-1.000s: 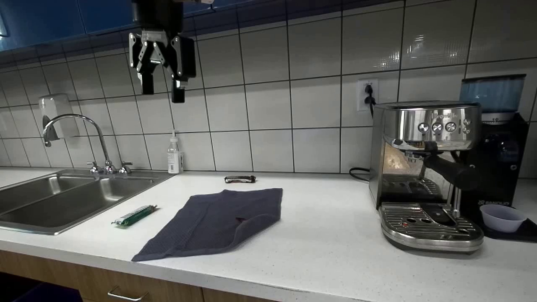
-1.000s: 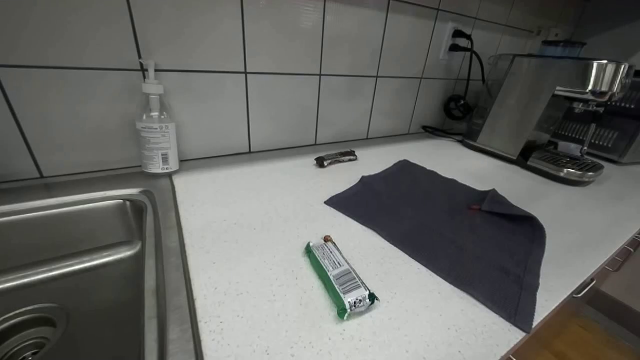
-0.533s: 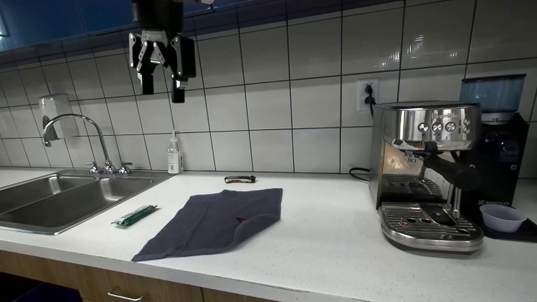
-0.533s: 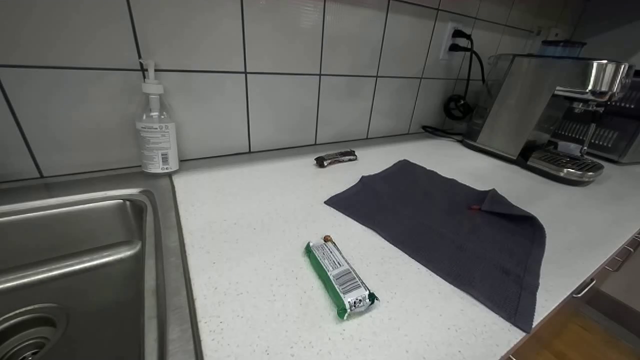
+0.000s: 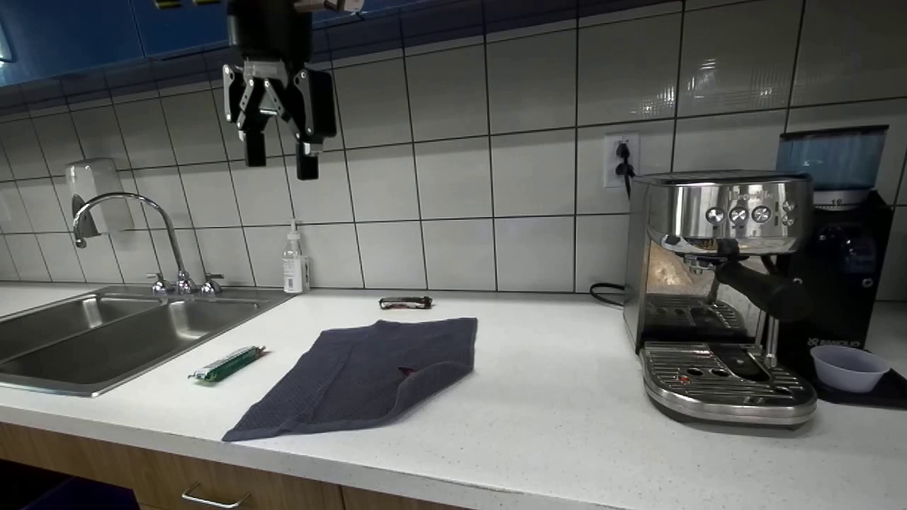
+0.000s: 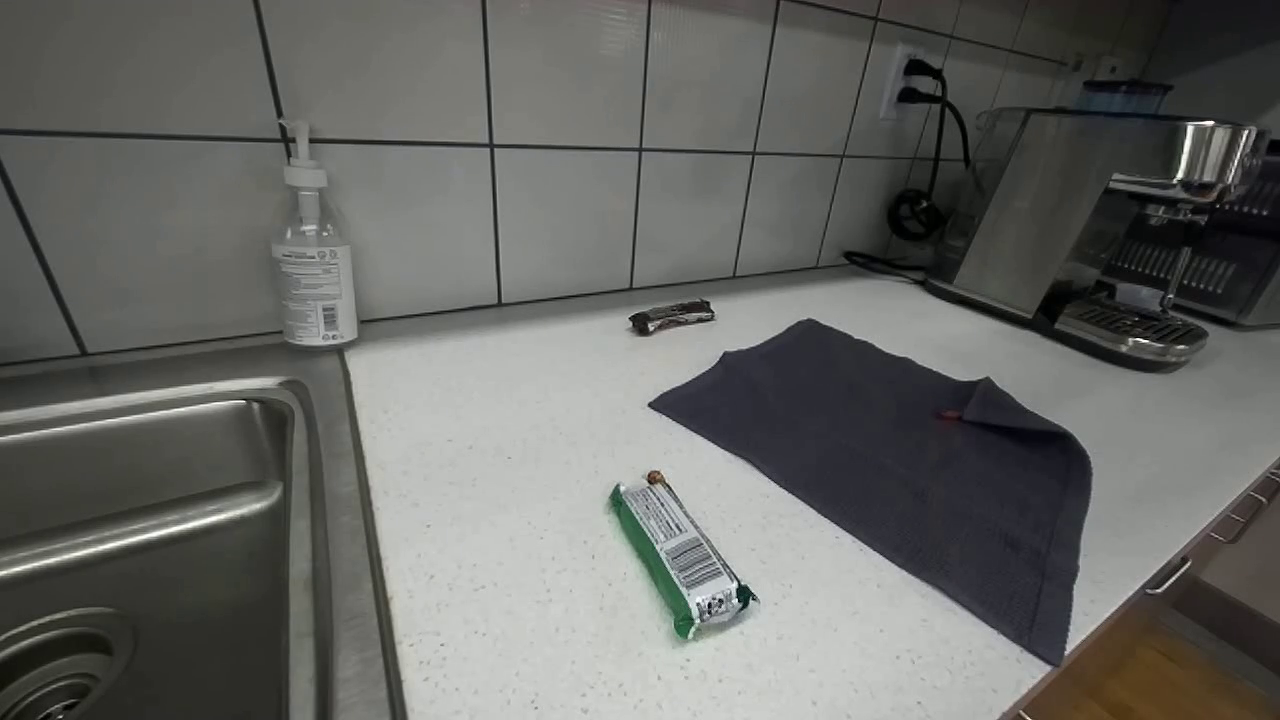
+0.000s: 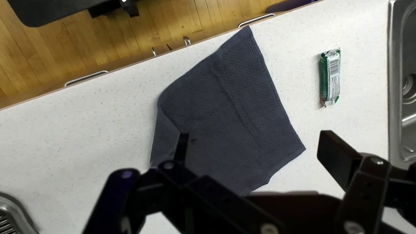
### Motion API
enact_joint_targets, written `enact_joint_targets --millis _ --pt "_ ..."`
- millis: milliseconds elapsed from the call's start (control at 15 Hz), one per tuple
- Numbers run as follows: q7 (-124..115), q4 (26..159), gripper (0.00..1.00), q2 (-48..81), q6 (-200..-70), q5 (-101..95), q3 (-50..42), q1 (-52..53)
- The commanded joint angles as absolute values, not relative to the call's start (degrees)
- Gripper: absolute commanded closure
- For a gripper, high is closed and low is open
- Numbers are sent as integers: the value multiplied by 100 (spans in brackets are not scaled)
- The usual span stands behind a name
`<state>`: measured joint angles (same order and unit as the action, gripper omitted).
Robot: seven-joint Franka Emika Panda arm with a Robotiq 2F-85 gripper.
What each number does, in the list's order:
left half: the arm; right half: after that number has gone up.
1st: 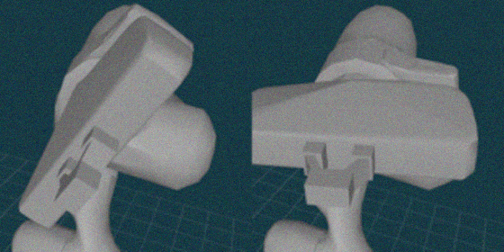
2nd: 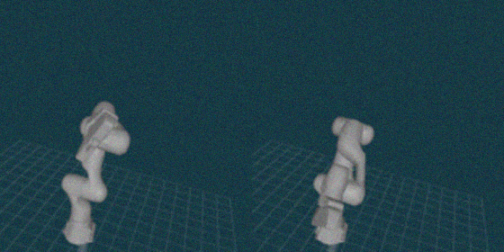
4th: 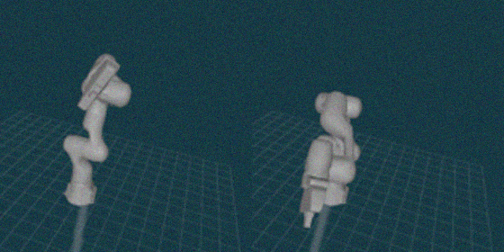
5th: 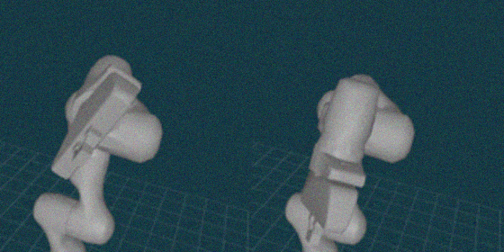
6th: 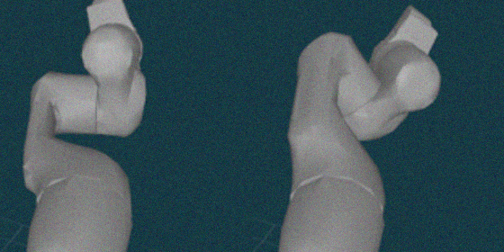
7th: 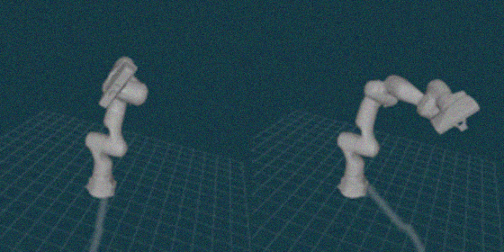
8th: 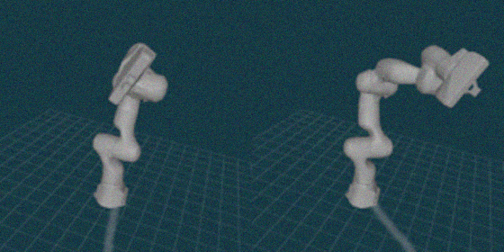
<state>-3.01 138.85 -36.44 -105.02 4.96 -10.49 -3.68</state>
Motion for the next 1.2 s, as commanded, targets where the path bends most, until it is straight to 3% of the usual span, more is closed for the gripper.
enact_joint_targets --millis 0,1133 --pt "-187 14188 0 -3757 -10972 303 -831 -592" --pt "-132 14936 0 -3430 -12135 -314 -665 -564"
